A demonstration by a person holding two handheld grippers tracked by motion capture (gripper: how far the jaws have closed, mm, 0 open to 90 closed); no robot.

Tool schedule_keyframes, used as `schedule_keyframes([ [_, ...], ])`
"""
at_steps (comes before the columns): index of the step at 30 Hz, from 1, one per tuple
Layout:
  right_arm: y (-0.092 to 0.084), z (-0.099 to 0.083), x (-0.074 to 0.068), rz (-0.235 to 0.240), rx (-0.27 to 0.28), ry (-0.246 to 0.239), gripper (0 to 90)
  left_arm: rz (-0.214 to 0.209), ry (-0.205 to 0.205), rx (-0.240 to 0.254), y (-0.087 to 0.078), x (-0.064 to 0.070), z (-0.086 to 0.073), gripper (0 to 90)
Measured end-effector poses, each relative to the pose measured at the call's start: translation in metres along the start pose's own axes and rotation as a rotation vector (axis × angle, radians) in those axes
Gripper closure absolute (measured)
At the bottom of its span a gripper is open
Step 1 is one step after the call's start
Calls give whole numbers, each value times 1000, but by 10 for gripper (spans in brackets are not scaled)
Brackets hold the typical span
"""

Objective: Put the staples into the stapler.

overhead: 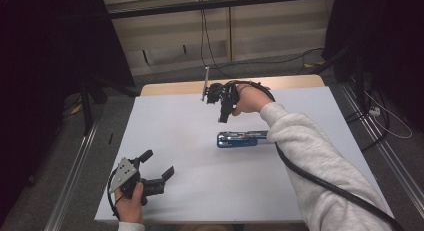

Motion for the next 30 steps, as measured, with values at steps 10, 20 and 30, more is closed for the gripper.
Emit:
schedule_keyframes([
  [10,2,4,0,5,0,1,792,5,-3,3,-3,-1,0,29],
  [20,4,2,0,15,-2,1,792,9,-7,7,-3,-1,1,29],
  [30,7,-2,1,20,-1,5,792,7,-6,12,-1,-1,1,29],
])
Point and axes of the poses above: each handheld gripper's, and its own axes: y roughly forward along the jaws, z roughly out of its top, x roughly to its right, the point moved 8 cm from there along y, roughly forward along the jaws, and after that the axes turned 14 degrees about x, right-handed, at the moved point
